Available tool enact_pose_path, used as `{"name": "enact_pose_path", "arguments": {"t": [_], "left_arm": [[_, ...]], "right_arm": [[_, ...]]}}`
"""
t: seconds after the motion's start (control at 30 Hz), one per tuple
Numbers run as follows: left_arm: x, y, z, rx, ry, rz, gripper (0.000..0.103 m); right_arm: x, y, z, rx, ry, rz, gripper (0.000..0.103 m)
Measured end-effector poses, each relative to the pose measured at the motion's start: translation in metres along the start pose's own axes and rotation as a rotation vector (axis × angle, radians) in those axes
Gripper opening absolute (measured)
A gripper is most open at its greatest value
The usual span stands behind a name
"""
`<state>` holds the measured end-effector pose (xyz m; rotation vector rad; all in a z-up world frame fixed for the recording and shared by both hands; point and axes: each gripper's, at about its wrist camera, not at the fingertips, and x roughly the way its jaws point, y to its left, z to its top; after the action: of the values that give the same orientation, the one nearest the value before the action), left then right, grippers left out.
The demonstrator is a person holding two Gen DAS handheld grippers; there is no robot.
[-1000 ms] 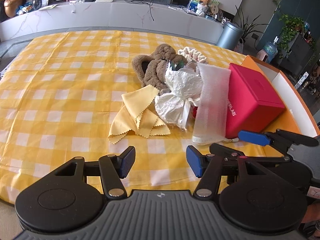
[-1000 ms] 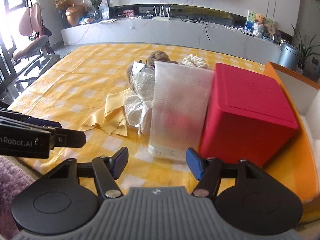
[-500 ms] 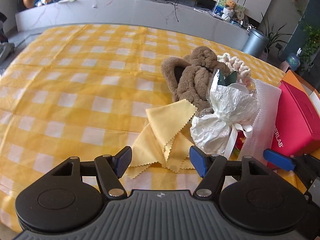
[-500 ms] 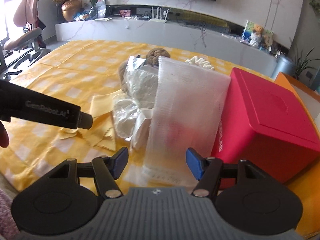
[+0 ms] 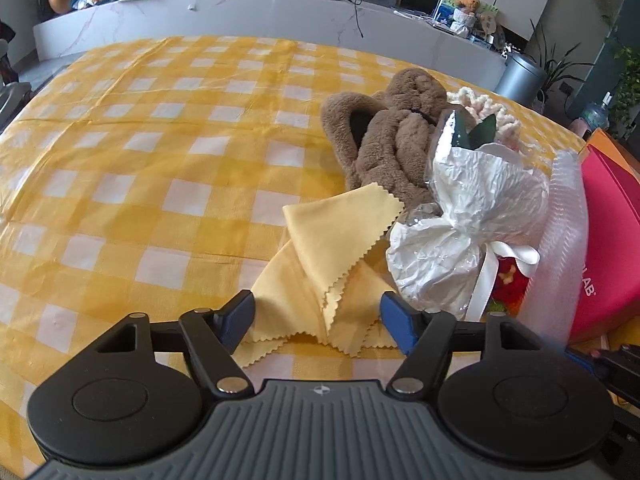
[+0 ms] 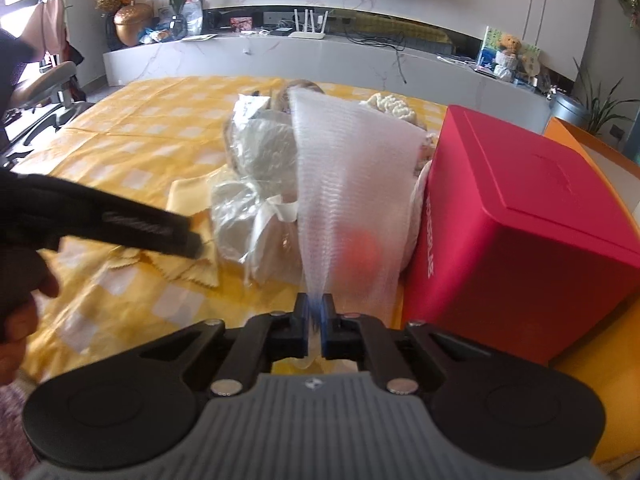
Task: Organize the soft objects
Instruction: 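Grasp the yellow polishing cloth with the left tool while the right tool grasps the bubble-wrap sleeve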
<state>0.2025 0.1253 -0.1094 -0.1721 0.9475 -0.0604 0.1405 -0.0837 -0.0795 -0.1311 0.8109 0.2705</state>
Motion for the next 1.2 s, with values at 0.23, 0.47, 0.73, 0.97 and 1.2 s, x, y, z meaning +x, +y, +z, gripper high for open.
{"name": "enact_pose_path", "arguments": {"t": [0.23,0.47,0.73,0.97,1.2], "left_arm": [[-0.002,-0.005,-0.001,0.021,-0.011,-0.018,0.001],[-0.045,0.001,-0.008,-0.011,0.01,-0.121,0.001],[-0.058,-0.008,-0.045,-0.015,0.17,-0.13,0.002],[-0.059,-0.01,-0.05,-0.022,0.142,-0.016,0.078],[-0.043,-0.008,-0.048,-0.053,0.199,-0.023,0.08]], "right_arm": [[-0.025,-0.006,-0.013,0.034,0.005,0.025,0.002],[-0.051,-0.018,-0.02,0.095,-0.007,0.075,0.002],[-0.046,-0.013,-0.035,0.075,0.056,0.133,0.005],[-0.05,-0.022,-0.039,0.112,-0.006,0.117,0.071],[-0.021,-0.038,-0.039,0.207,0.053,0.116,0.089]]}}
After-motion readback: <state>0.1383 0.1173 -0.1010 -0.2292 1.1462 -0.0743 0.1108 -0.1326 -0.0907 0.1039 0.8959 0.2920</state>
